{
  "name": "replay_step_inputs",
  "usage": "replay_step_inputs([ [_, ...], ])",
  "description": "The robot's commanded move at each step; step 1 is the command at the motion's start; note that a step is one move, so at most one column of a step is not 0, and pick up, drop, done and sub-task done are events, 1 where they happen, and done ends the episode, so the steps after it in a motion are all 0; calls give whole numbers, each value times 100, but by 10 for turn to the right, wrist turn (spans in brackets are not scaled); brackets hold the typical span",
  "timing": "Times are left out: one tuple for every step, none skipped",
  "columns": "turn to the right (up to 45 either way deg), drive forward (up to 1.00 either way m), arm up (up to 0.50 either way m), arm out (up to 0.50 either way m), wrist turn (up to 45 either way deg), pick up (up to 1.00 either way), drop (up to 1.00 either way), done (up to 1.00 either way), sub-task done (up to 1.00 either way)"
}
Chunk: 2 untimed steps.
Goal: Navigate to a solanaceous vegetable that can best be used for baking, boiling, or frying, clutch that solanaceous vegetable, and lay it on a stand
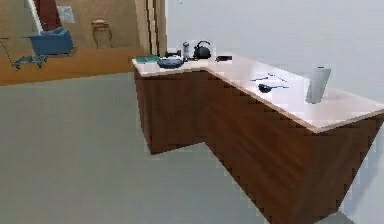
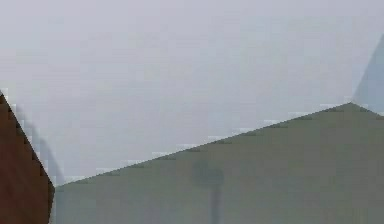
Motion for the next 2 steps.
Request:
replay_step_inputs([
  [-210,0,0,0,0,0,0,0,0],
  [0,80,0,0,0,0,0,0,0],
])
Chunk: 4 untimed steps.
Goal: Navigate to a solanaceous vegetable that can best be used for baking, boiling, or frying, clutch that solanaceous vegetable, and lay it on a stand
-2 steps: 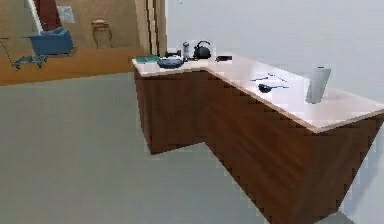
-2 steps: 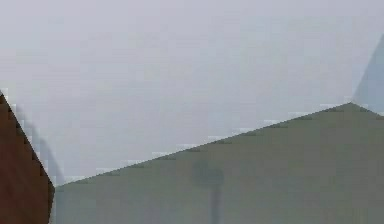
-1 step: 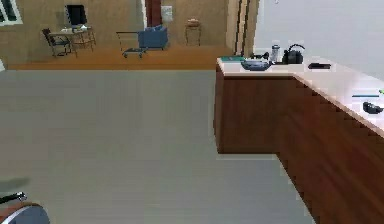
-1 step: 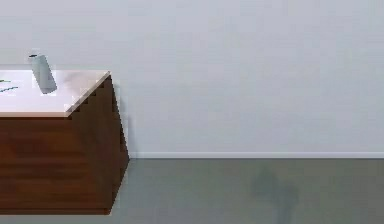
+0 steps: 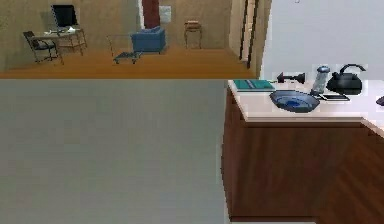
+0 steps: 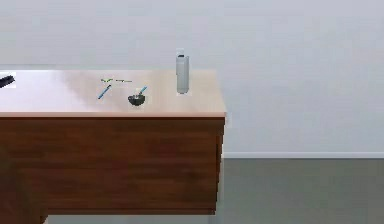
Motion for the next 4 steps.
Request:
replay_step_inputs([
  [-450,0,0,0,0,0,0,0,0],
  [0,65,0,0,0,0,0,0,0],
  [-450,0,0,0,0,0,0,0,0],
  [-450,0,0,0,0,0,0,0,0],
])
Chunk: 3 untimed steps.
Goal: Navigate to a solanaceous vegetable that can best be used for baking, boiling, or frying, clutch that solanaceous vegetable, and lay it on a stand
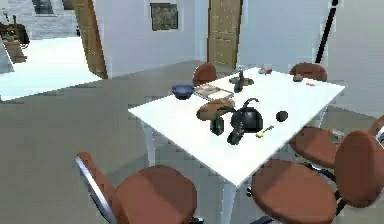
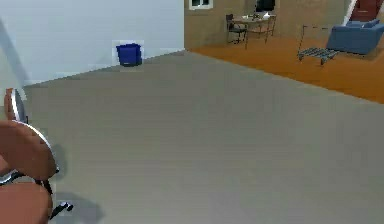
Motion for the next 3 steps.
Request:
replay_step_inputs([
  [-450,0,0,0,0,0,0,0,0],
  [-180,0,0,0,0,0,0,0,0],
  [450,0,0,0,0,0,0,0,0],
])
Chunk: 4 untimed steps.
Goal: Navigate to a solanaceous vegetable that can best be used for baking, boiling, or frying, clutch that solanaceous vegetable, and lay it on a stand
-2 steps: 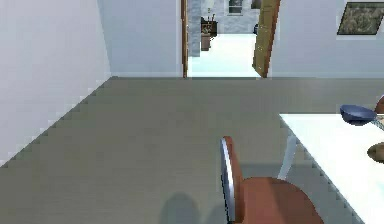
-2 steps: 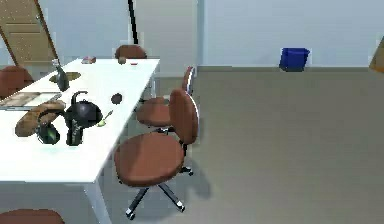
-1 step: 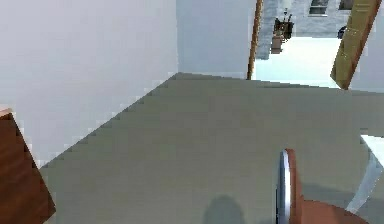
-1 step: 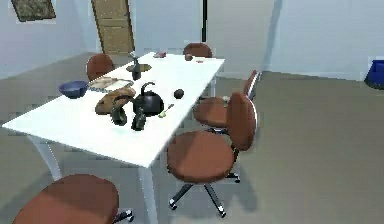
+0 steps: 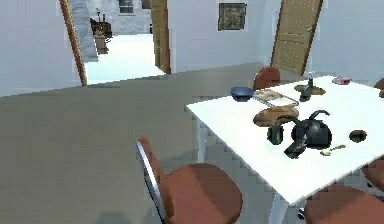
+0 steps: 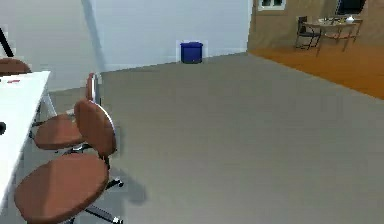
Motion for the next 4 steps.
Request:
replay_step_inputs([
  [450,0,0,0,0,0,0,0,0],
  [330,0,0,0,0,0,0,0,0],
  [0,100,0,0,0,0,0,0,0],
  [-60,0,0,0,0,0,0,0,0],
])
